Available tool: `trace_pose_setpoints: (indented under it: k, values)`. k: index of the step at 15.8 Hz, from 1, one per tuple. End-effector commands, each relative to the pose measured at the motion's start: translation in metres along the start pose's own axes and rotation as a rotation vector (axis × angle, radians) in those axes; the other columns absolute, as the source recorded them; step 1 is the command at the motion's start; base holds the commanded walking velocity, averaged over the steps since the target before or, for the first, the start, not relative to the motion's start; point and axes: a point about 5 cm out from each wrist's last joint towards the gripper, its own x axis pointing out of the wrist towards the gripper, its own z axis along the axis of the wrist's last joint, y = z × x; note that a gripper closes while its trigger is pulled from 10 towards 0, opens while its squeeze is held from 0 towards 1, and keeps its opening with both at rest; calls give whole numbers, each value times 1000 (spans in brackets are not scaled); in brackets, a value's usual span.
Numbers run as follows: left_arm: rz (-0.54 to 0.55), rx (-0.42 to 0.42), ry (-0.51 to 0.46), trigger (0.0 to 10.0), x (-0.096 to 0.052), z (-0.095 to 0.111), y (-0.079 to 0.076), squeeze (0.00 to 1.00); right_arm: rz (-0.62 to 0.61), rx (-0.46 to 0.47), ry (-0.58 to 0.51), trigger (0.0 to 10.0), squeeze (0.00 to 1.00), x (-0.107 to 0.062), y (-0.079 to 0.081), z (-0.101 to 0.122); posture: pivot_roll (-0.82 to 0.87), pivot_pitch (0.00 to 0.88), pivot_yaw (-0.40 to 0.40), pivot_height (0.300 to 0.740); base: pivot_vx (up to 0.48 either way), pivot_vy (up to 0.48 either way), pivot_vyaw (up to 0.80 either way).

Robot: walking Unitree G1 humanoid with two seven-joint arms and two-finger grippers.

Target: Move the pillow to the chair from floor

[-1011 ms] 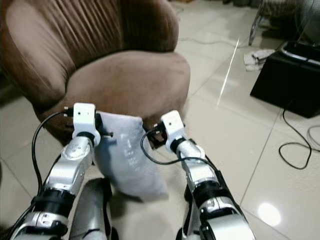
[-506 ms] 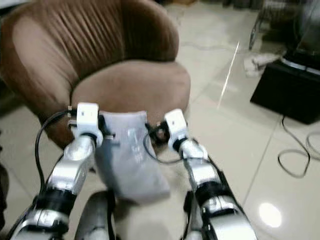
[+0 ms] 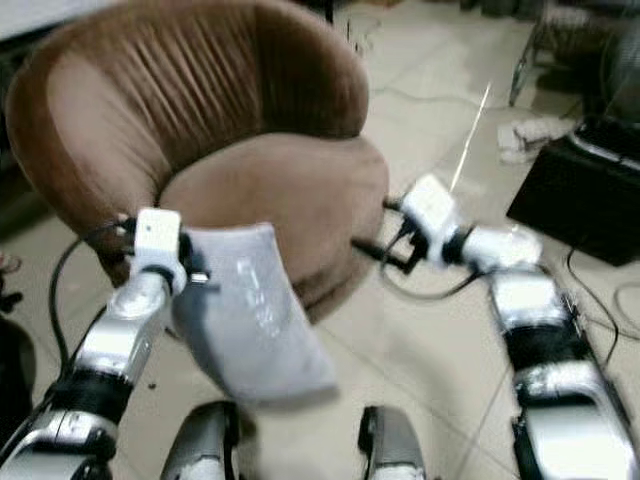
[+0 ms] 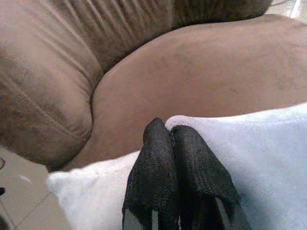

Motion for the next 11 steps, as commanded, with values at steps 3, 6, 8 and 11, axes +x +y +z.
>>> trace_pose_setpoints:
  k: [3,6,8,11]
  values:
    - [21,27,-128,10000,9,33,9,0,91,-59,21,10000,0,-10,-7,22,-111,0,36,703,0,0,0]
    - [34,70,-167,10000,14,52,11,0,118,-68,20,10000,0,-9,-6,27,-113,0,31,733,0,0,0]
    - [32,82,-186,10000,17,65,12,0,137,-66,23,10000,0,-8,-1,26,-113,0,31,740,0,0,0]
    - [17,83,-213,10000,17,72,9,0,126,-54,14,10000,0,-6,0,26,-113,0,31,740,0,0,0]
